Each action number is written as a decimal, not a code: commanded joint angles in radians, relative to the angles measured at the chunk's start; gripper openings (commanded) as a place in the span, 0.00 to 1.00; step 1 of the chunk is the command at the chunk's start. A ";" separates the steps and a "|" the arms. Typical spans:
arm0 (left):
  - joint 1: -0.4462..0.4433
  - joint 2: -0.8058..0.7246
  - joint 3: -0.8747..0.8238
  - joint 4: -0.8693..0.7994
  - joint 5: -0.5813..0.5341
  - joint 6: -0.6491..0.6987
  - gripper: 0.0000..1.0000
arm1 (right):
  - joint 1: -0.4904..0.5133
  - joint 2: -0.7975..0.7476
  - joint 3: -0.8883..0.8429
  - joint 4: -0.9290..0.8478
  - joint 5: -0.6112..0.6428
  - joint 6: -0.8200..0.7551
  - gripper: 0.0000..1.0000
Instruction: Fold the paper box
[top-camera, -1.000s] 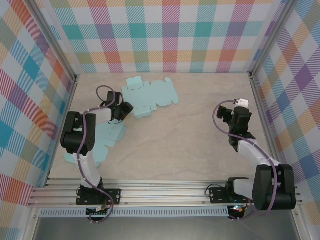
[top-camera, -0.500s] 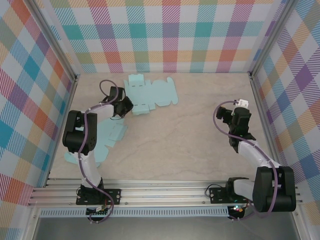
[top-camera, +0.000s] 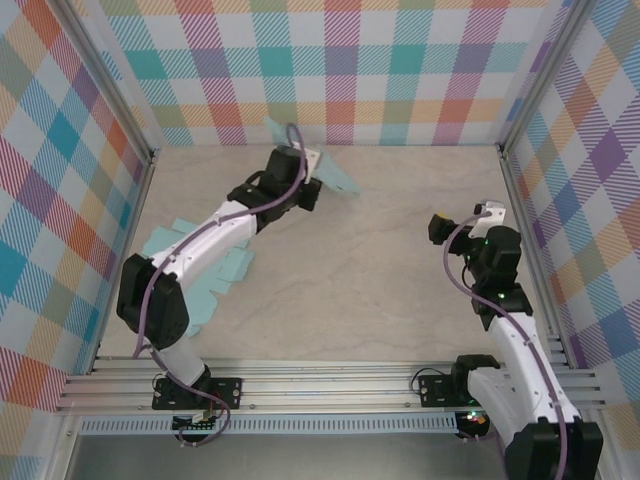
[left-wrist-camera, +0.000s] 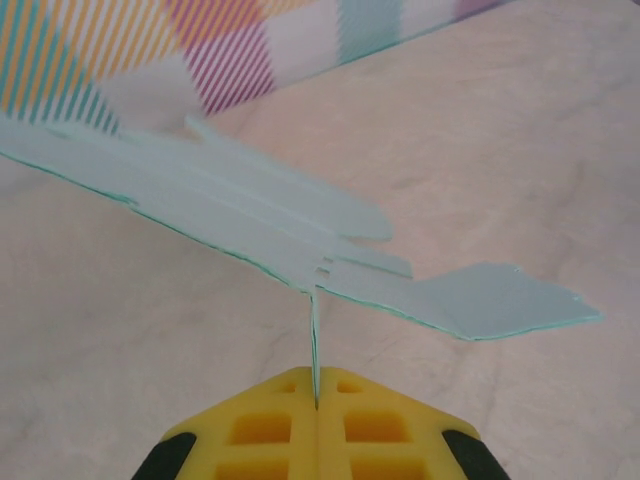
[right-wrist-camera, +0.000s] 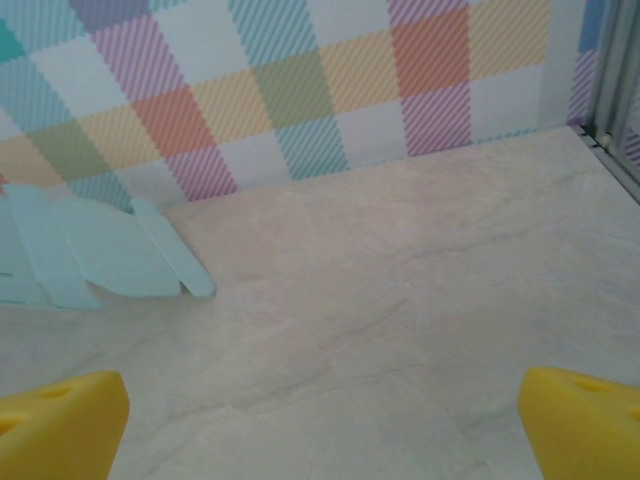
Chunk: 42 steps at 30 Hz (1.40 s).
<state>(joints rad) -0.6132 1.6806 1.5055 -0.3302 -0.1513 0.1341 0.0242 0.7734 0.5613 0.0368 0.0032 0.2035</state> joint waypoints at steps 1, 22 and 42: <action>-0.059 -0.059 0.031 -0.066 -0.119 0.281 0.00 | 0.006 -0.032 0.057 -0.109 -0.105 0.025 1.00; -0.095 -0.296 0.104 -0.250 0.107 0.383 0.00 | 0.024 -0.030 0.240 -0.165 -0.431 -0.010 1.00; -0.095 -0.291 0.119 -0.272 0.070 0.259 0.00 | 0.338 -0.107 0.177 -0.172 -0.387 -0.216 1.00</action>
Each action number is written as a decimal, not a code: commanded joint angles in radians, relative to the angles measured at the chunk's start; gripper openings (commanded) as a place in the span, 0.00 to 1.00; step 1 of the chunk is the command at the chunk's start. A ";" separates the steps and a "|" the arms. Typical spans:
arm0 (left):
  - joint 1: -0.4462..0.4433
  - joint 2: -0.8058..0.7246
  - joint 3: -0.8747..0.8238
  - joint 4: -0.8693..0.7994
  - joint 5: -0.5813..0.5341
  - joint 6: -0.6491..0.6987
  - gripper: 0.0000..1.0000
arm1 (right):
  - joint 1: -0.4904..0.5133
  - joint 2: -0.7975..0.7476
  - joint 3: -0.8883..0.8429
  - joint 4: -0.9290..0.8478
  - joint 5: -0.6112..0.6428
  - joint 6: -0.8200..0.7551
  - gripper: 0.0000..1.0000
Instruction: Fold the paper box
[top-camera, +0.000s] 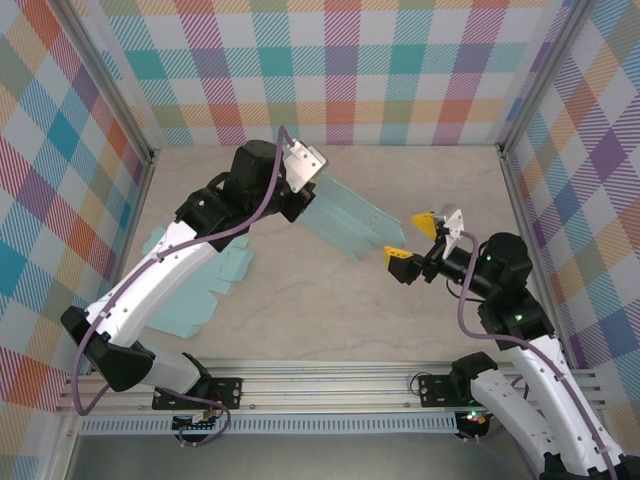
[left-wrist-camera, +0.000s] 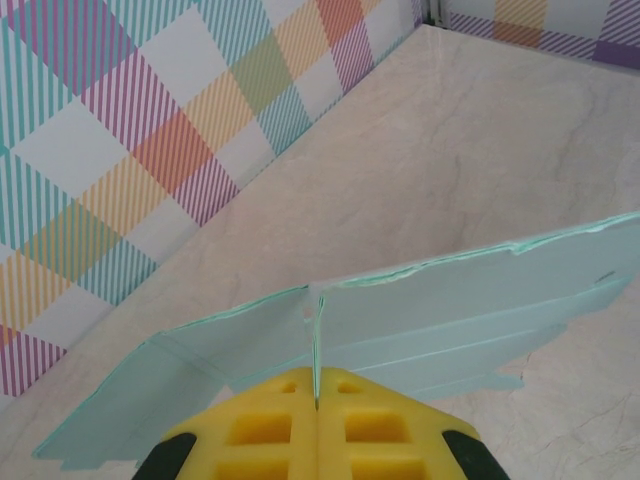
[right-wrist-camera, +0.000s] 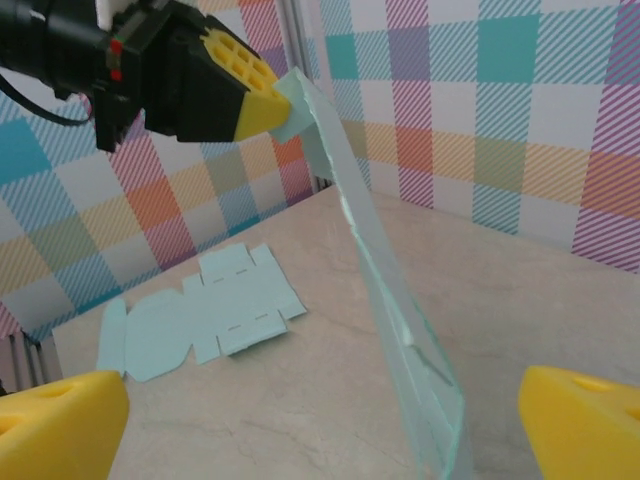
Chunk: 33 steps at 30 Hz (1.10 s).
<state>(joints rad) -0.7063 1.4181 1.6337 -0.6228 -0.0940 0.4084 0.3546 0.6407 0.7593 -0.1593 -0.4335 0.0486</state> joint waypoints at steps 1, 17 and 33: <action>-0.002 -0.032 -0.008 0.020 0.013 -0.018 0.00 | 0.007 0.045 -0.023 0.037 0.051 -0.061 1.00; -0.002 -0.061 -0.009 0.020 0.007 -0.091 0.00 | 0.063 0.124 -0.121 0.178 0.062 -0.013 0.98; -0.001 -0.023 0.043 0.009 -0.078 -0.149 0.00 | 0.087 0.136 -0.153 0.221 0.116 0.010 0.47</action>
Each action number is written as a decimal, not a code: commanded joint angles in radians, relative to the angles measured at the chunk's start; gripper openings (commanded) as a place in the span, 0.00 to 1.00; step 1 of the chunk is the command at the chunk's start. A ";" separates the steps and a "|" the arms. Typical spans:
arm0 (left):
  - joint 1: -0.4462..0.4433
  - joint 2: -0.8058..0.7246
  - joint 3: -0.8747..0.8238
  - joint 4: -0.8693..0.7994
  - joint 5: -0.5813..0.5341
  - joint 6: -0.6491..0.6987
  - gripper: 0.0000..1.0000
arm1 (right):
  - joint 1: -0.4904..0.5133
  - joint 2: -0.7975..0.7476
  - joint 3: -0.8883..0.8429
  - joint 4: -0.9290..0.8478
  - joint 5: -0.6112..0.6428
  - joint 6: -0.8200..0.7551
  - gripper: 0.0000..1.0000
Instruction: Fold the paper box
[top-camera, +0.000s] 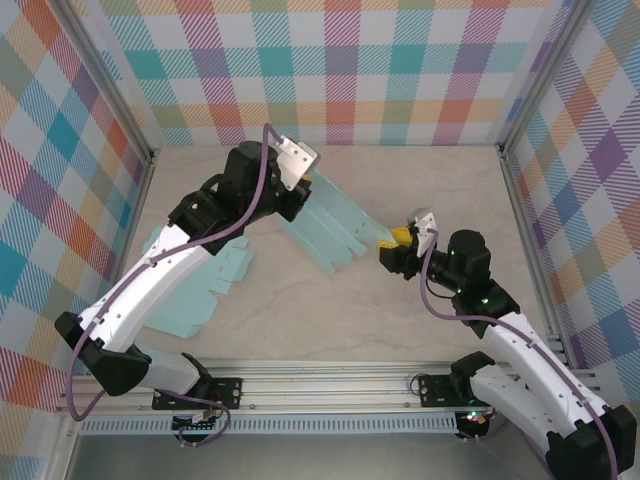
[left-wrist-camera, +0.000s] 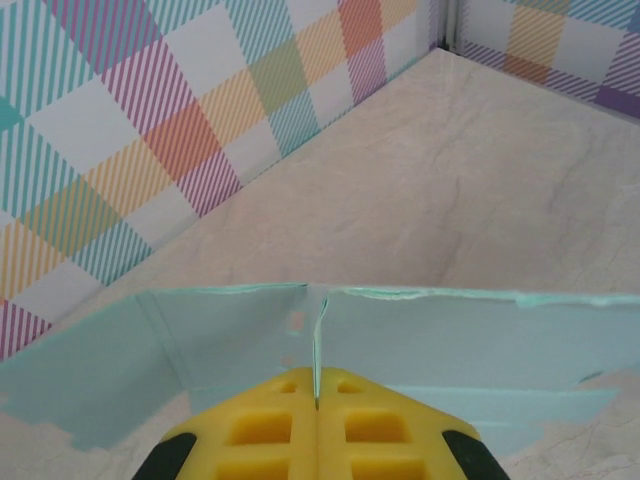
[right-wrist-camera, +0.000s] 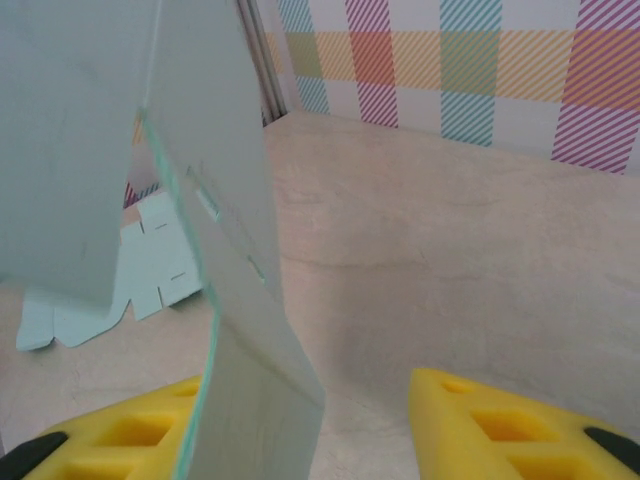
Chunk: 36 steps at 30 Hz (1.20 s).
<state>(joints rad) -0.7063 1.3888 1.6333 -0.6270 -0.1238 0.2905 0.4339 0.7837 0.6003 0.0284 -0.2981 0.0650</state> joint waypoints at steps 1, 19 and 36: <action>-0.001 0.013 0.049 0.012 -0.067 -0.035 0.00 | 0.008 -0.009 0.011 0.028 -0.040 -0.008 0.48; -0.002 0.006 0.068 -0.005 -0.005 -0.035 0.00 | 0.009 0.050 0.019 0.125 0.011 -0.036 0.45; 0.139 -0.097 -0.026 -0.036 0.250 0.307 0.64 | 0.008 0.054 0.183 -0.298 -0.035 -0.219 0.00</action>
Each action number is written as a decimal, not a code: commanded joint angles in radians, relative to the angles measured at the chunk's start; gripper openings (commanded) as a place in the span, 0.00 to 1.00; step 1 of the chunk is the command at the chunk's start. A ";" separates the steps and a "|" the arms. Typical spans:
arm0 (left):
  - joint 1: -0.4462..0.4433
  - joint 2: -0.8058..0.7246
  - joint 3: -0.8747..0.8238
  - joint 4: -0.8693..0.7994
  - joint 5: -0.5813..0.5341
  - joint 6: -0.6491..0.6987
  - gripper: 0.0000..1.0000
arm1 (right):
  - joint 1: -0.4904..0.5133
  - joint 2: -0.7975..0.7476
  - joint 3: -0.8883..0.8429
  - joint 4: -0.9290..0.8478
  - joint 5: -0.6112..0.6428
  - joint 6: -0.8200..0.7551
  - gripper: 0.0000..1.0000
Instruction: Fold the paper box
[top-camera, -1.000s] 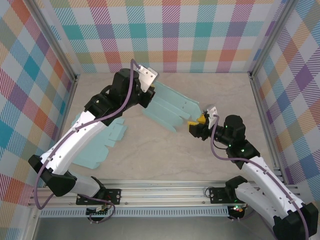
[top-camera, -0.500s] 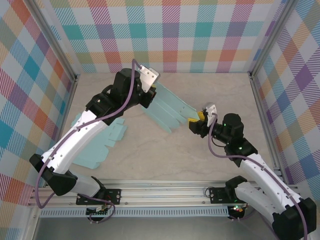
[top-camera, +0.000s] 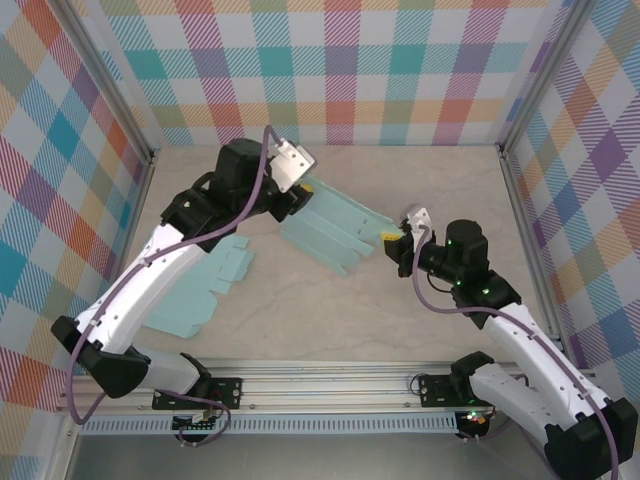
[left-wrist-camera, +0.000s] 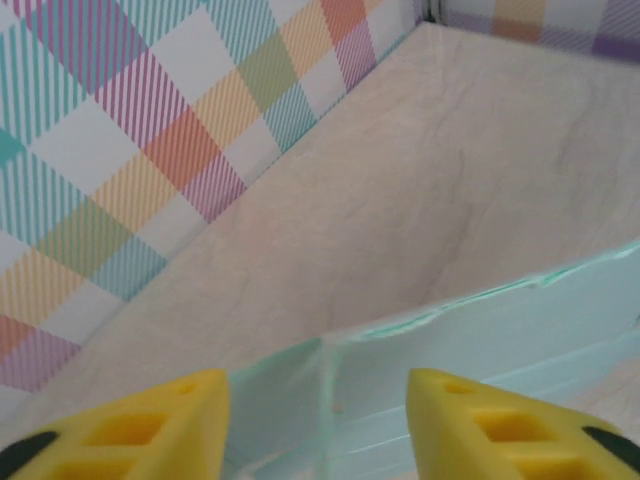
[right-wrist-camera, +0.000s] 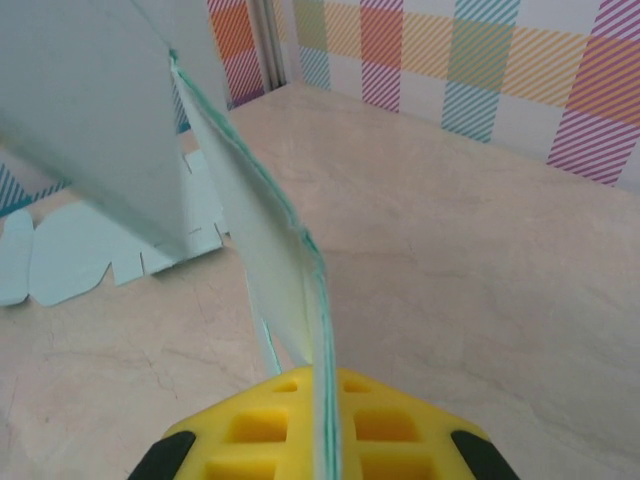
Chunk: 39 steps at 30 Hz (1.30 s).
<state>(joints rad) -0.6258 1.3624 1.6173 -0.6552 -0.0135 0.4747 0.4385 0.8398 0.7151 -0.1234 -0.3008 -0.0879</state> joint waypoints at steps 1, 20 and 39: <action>0.078 -0.085 -0.011 -0.005 0.190 0.147 0.70 | 0.003 0.008 0.084 -0.179 -0.037 -0.070 0.00; 0.170 0.123 0.145 -0.350 0.487 0.571 0.87 | 0.003 0.316 0.279 -0.350 -0.179 -0.161 0.00; 0.173 0.409 0.299 -0.318 0.302 0.614 0.25 | -0.046 0.397 0.296 -0.299 -0.218 -0.186 0.00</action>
<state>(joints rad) -0.4618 1.7576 1.8862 -0.9665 0.3004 1.0836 0.4156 1.2209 0.9913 -0.4572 -0.4759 -0.2520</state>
